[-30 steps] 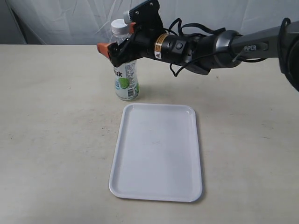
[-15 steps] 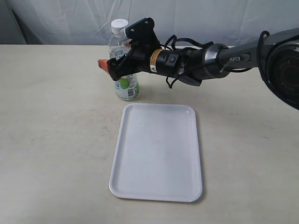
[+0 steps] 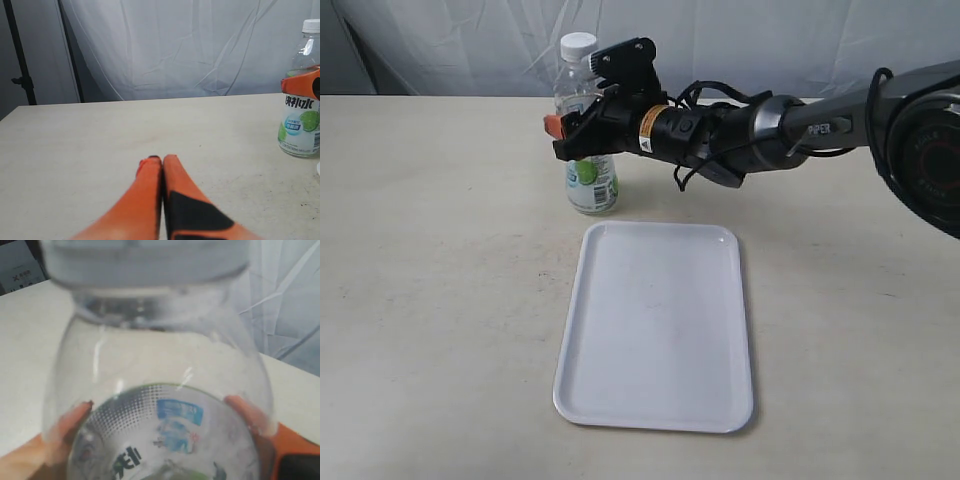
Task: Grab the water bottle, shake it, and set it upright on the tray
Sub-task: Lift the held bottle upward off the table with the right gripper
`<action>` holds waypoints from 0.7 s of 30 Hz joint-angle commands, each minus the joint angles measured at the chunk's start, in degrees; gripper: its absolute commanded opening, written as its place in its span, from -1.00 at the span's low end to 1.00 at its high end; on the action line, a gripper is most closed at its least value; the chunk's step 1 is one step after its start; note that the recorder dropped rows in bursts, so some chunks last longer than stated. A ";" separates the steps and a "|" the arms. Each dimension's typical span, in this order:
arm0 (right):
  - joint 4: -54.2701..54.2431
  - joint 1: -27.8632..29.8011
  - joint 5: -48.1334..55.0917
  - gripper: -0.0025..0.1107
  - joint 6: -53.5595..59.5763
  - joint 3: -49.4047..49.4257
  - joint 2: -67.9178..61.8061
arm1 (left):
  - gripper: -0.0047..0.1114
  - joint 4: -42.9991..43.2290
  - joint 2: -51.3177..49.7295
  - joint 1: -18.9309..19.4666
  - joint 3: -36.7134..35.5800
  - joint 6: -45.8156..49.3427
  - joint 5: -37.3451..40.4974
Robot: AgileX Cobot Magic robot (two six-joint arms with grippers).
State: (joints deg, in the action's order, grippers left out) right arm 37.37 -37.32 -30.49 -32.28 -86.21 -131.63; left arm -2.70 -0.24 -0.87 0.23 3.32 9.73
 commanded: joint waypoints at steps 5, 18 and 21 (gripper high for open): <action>-0.64 -0.11 5.90 -0.97 -3.47 -0.41 9.76 | -0.89 0.02 0.24 -0.40 -0.23 -0.15 -0.38; 9.24 -5.60 20.93 -0.97 -5.01 11.86 37.87 | -0.89 0.02 0.24 -0.40 -0.23 -0.15 -0.38; 8.15 -6.89 21.03 -0.97 -5.89 19.35 41.60 | -0.89 0.02 0.24 -0.40 -0.23 -0.15 -0.38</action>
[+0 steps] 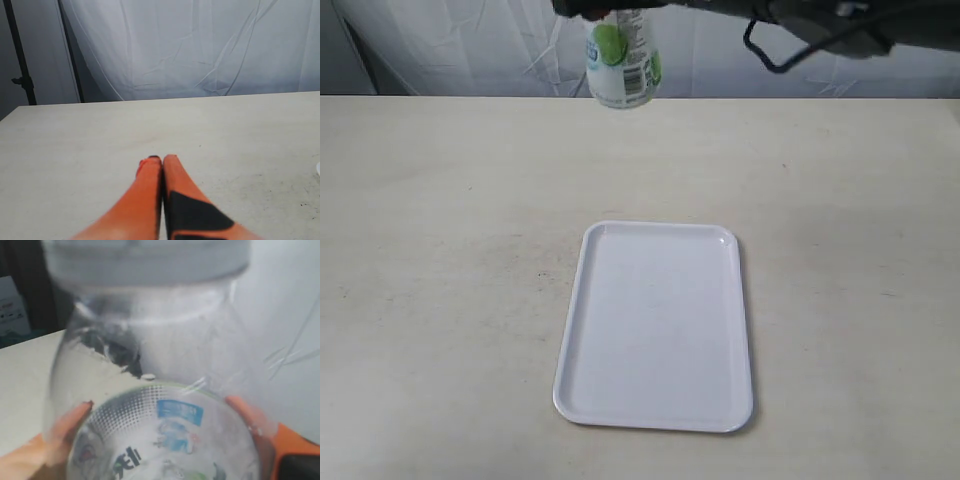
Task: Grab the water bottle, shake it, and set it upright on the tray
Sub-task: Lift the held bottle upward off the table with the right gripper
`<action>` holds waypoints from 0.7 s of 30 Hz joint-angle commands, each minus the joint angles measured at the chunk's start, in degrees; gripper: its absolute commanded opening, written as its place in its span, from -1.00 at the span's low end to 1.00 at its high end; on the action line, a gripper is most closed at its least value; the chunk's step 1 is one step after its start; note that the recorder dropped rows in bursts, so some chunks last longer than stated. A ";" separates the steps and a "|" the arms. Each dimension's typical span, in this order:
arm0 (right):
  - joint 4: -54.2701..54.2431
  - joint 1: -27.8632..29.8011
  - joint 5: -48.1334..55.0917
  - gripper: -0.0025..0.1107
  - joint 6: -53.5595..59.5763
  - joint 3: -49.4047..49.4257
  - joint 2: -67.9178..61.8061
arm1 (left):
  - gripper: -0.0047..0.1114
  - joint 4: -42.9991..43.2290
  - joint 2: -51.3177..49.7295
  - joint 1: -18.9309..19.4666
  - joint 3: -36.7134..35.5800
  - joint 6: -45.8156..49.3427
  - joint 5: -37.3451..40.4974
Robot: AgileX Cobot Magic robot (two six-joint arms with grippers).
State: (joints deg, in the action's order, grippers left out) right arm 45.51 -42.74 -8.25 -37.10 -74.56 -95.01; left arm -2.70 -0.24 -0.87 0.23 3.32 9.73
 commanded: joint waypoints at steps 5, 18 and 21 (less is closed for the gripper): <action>-4.53 -1.84 -7.42 -0.97 -1.48 23.02 4.54 | -0.89 0.02 0.24 -0.40 -0.23 -0.15 -0.38; -6.65 -1.84 -11.17 -0.97 1.52 15.69 17.54 | -0.89 0.02 0.24 -0.40 -0.23 -0.15 -0.38; -6.65 -1.84 1.02 -0.97 0.96 16.31 17.00 | -0.89 0.02 0.24 -0.40 -0.23 -0.15 -0.38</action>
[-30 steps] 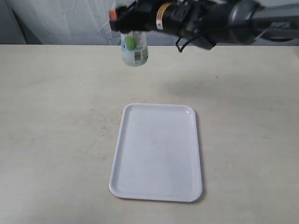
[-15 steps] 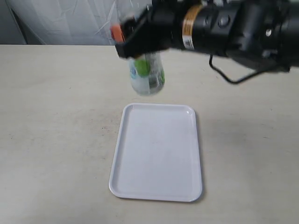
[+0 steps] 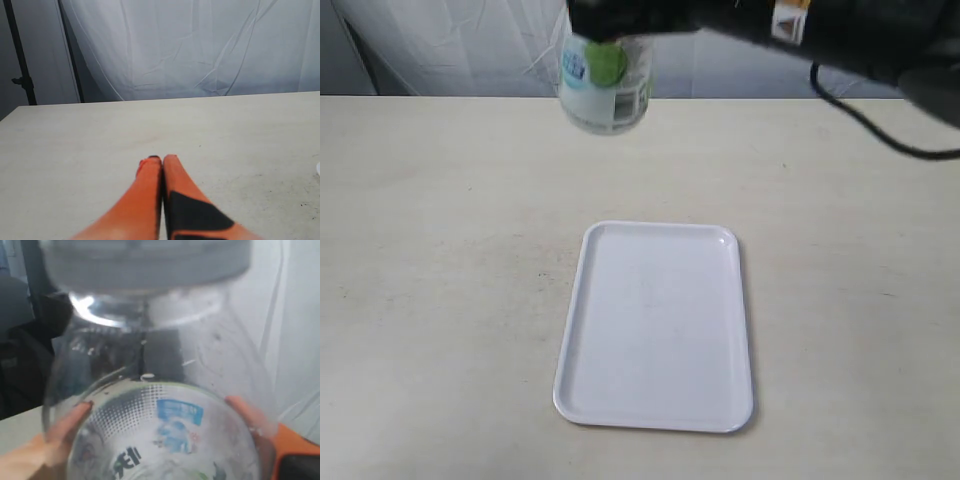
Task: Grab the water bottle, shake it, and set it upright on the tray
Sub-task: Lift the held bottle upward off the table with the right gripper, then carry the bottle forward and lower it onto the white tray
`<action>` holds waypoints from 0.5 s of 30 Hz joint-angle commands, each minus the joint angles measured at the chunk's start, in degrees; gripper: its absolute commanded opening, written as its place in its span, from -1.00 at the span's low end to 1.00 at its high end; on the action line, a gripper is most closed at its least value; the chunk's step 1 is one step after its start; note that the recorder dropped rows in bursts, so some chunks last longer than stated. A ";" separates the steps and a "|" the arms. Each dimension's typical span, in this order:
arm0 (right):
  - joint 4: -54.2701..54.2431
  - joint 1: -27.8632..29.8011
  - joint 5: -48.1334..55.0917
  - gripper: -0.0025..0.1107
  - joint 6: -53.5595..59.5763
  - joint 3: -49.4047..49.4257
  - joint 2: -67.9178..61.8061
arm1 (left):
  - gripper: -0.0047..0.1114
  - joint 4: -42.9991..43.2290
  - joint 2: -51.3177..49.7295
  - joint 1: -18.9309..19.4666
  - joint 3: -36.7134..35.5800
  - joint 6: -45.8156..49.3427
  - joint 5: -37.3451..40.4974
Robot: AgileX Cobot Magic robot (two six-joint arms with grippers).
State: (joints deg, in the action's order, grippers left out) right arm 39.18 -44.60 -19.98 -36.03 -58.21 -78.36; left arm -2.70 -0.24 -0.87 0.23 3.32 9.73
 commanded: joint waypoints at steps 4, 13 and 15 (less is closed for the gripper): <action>-0.71 0.01 19.48 -0.97 -0.10 6.74 -5.72 | -0.89 0.02 0.24 -0.40 -0.23 -0.15 -0.38; -3.80 -0.68 -1.35 -0.97 -1.77 13.52 -10.20 | -0.89 0.02 0.24 -0.40 -0.23 -0.15 -0.38; -3.80 -1.93 -6.54 -0.97 -3.24 13.38 -9.95 | -0.89 0.02 0.24 -0.40 -0.23 -0.15 -0.38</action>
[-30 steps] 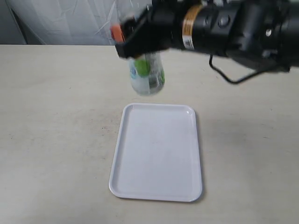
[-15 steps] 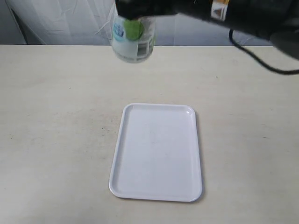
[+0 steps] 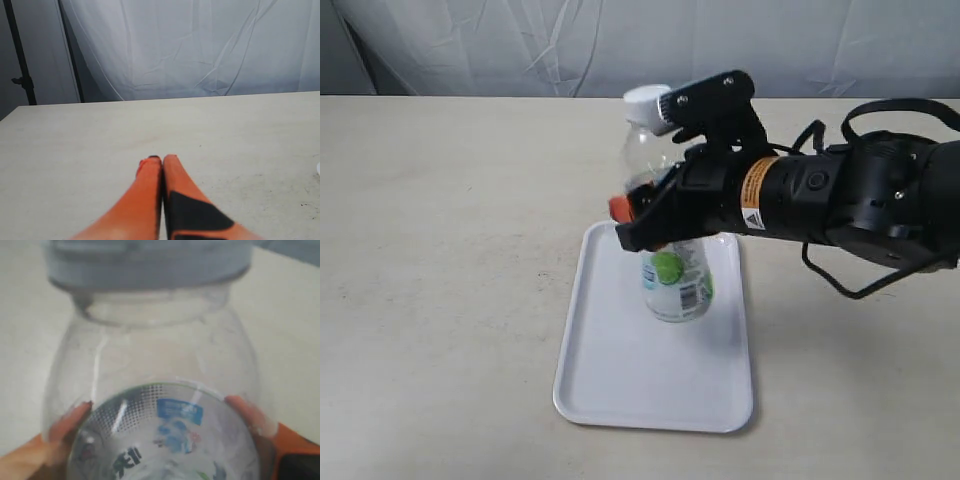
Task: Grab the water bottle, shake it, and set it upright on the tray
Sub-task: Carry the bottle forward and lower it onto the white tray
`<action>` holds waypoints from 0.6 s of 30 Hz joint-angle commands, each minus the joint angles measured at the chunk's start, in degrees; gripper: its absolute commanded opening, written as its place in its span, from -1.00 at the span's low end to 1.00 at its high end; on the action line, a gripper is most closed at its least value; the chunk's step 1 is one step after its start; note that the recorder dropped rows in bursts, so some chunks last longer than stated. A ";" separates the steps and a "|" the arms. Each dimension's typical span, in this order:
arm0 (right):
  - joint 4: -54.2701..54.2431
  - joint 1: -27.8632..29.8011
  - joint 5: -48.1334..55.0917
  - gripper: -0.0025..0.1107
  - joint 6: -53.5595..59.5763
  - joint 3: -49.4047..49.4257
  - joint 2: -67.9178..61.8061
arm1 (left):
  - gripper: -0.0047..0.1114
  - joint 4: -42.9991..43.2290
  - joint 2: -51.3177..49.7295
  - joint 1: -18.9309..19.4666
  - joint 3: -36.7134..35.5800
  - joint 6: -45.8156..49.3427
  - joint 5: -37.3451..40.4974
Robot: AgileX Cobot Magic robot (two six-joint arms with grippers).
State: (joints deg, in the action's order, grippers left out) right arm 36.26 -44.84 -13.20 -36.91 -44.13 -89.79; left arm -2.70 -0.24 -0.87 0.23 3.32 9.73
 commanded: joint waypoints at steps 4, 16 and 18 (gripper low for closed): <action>-0.88 -5.19 -10.48 -0.97 -1.18 -1.34 1.49 | -0.89 0.02 0.24 -0.40 -0.23 -0.15 -0.38; -22.21 -11.06 -10.17 -0.97 15.14 -1.34 1.49 | -0.89 0.02 0.24 -0.40 -0.23 -0.15 -0.38; -23.68 -12.95 -9.97 -0.97 20.53 -1.34 1.49 | -0.89 0.02 0.24 -0.40 -0.23 -0.15 -0.38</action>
State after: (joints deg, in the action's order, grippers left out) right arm 14.44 -56.60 -21.04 -21.03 -45.12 -88.86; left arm -2.70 -0.24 -0.87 0.23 3.32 9.73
